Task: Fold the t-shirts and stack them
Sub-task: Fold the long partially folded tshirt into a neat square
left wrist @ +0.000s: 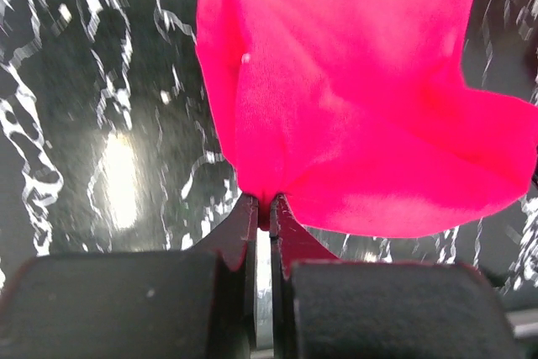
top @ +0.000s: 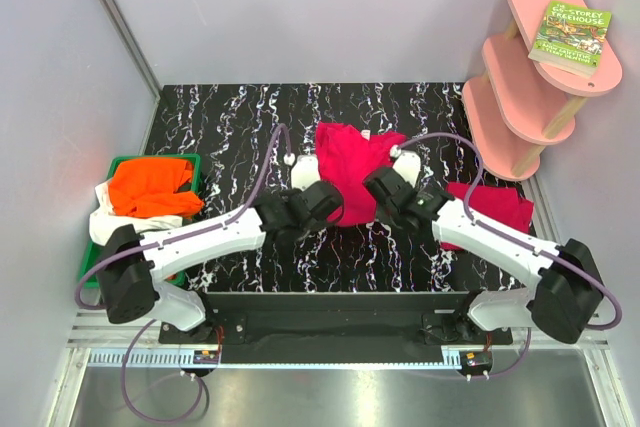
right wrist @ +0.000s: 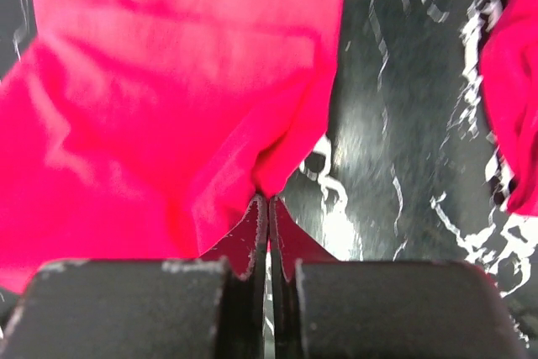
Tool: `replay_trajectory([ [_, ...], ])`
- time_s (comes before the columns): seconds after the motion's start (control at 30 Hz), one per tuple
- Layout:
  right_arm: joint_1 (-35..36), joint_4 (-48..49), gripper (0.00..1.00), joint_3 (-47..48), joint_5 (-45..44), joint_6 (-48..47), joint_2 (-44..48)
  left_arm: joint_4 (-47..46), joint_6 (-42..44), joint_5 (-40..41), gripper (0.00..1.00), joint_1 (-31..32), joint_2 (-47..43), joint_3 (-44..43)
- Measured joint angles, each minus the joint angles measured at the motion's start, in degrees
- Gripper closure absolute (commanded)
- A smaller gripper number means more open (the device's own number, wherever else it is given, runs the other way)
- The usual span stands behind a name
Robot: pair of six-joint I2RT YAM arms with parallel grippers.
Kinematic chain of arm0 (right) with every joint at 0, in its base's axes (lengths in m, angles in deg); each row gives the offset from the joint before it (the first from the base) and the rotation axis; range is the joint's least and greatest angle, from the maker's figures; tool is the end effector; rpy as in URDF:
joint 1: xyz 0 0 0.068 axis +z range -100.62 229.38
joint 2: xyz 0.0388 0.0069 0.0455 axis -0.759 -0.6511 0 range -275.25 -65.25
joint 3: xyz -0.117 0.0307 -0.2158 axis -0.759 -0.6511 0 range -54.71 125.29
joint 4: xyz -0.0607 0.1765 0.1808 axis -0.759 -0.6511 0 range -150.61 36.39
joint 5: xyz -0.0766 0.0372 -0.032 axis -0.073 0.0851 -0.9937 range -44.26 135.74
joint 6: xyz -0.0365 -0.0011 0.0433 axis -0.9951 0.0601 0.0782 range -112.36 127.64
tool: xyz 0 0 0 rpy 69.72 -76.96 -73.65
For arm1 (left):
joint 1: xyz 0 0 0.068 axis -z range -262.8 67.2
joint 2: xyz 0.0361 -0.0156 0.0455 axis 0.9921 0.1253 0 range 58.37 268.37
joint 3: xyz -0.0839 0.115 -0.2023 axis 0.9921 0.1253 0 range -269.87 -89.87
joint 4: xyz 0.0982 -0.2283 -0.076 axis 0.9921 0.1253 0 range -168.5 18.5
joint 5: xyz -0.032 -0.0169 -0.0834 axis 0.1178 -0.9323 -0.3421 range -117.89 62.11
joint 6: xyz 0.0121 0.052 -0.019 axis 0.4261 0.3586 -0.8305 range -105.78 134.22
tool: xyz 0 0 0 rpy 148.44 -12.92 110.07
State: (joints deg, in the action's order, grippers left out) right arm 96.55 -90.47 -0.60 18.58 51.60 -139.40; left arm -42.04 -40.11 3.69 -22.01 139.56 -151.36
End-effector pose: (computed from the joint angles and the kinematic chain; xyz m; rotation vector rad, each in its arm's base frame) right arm 0.1927 0.1813 0.2236 0.1053 2.4123 0.1036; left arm 0.1610 -0.2455 0.2332 -0.0698 2.3698 -0.2480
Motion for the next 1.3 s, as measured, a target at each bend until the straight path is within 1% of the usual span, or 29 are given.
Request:
replay_trajectory([
  [0.27,-8.8,1.5,1.00,6.9,-0.2,-3.5,-5.3,-0.9,4.7,0.0,1.00,-7.6,2.5,-5.8],
  [0.47,-14.0,4.0,1.00,14.3,-0.2,-6.7,-12.9,-3.6,10.3,-0.3,1.00,-12.6,9.3,-13.2],
  [0.6,-15.7,4.9,1.00,18.5,-0.2,-7.9,-17.8,-4.1,13.6,-0.6,1.00,-14.7,13.1,-17.2],
  [0.83,-18.1,5.8,1.00,24.3,-0.2,-8.5,-25.4,-4.9,18.4,-3.0,1.00,-19.5,22.4,-26.1],
  [1.07,-20.8,7.2,1.00,28.2,0.4,-8.6,-29.9,-6.0,20.9,-6.7,1.00,-23.3,29.1,-32.6],
  [1.3,-23.3,8.1,1.00,33.2,1.3,-8.7,-34.7,-6.3,23.5,-8.9,1.00,-25.1,34.0,-39.3],
])
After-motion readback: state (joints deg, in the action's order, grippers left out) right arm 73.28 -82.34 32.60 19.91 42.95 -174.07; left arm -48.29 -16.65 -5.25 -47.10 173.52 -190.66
